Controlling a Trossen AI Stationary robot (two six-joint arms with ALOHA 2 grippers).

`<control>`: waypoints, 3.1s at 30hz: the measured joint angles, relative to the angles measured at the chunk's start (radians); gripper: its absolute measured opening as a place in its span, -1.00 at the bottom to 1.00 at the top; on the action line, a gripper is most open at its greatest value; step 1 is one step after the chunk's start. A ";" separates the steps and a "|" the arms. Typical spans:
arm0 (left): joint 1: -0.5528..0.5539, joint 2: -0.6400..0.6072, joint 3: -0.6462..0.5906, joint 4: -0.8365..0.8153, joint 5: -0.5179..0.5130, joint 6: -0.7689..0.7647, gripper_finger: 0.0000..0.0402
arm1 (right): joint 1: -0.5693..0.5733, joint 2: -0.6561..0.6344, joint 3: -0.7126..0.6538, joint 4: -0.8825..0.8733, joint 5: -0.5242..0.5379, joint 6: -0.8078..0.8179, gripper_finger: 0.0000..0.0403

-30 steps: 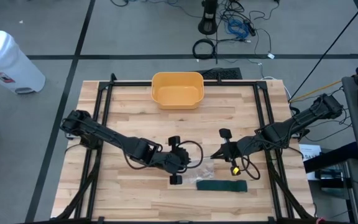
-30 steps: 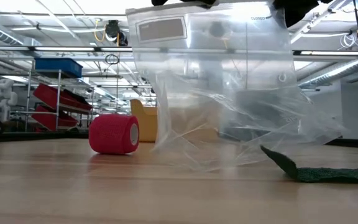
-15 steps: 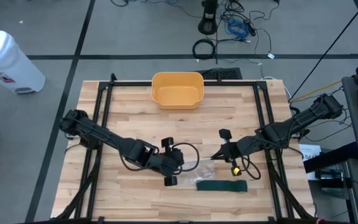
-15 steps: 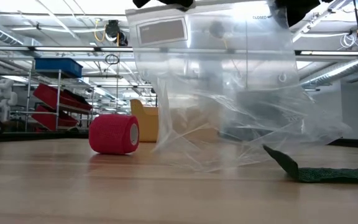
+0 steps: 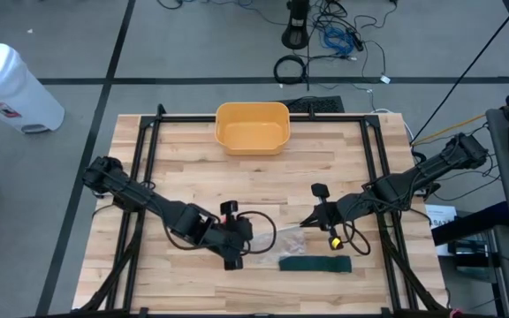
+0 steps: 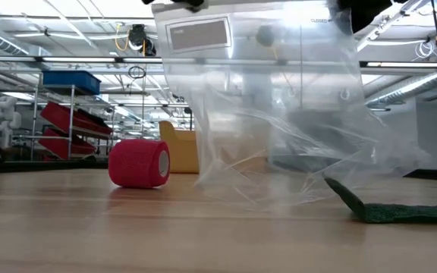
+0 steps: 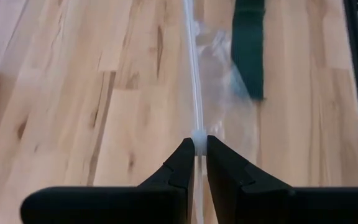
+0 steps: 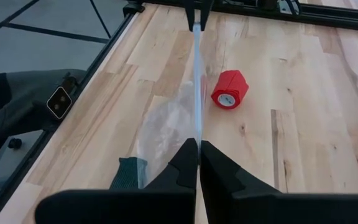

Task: Roll bandage
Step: Open the transparent zip bag

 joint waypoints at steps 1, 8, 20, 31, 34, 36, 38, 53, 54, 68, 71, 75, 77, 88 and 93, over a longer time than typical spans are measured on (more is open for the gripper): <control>-0.002 0.000 0.000 -0.015 0.000 -0.010 -0.80 | 0.000 0.000 0.000 -0.001 0.000 0.000 -1.00; -0.022 0.000 0.000 -0.073 0.000 -0.076 -0.80 | 0.000 0.000 0.000 -0.008 0.000 0.001 -1.00; -0.040 0.000 0.000 -0.068 -0.008 -0.108 -0.79 | 0.000 0.000 0.000 -0.009 0.000 0.001 -1.00; -0.039 0.000 0.000 0.011 -0.154 -0.085 -0.09 | 0.000 0.000 0.000 -0.008 0.000 0.001 -1.00; -0.033 0.000 0.000 0.013 -0.235 -0.057 0.02 | 0.000 0.000 0.000 -0.007 0.000 0.006 -1.00; -0.020 0.000 0.000 0.026 -0.244 -0.050 0.03 | 0.000 0.000 0.000 -0.006 0.000 0.008 -1.00; -0.005 0.000 0.000 0.041 -0.245 -0.049 0.02 | 0.000 0.000 0.000 -0.006 0.000 0.008 -1.00; 0.053 0.000 -0.010 0.208 -0.132 0.025 0.02 | 0.000 0.000 0.000 0.005 0.000 -0.003 -1.00; 0.054 0.000 -0.016 0.207 -0.131 0.025 0.02 | 0.000 0.000 0.000 0.005 0.000 -0.003 -1.00; 0.060 0.001 -0.036 0.208 -0.090 0.025 0.02 | 0.000 0.000 0.000 0.008 0.001 -0.003 -1.00; 0.060 0.001 -0.036 0.207 -0.090 0.025 0.02 | 0.000 0.000 0.000 0.008 0.001 -0.003 -1.00; 0.060 0.001 -0.036 0.207 -0.089 0.025 0.02 | 0.000 0.000 0.000 0.008 0.001 -0.003 -1.00; 0.060 0.001 -0.036 0.207 -0.089 0.025 0.02 | 0.000 0.000 0.000 0.008 0.001 -0.003 -1.00; 0.076 0.046 -0.036 0.210 -0.071 0.025 0.02 | 0.000 0.000 0.000 0.010 0.001 -0.004 -1.00; 0.099 0.051 -0.037 0.208 -0.067 0.024 0.02 | 0.000 0.000 0.000 0.010 0.001 -0.004 -1.00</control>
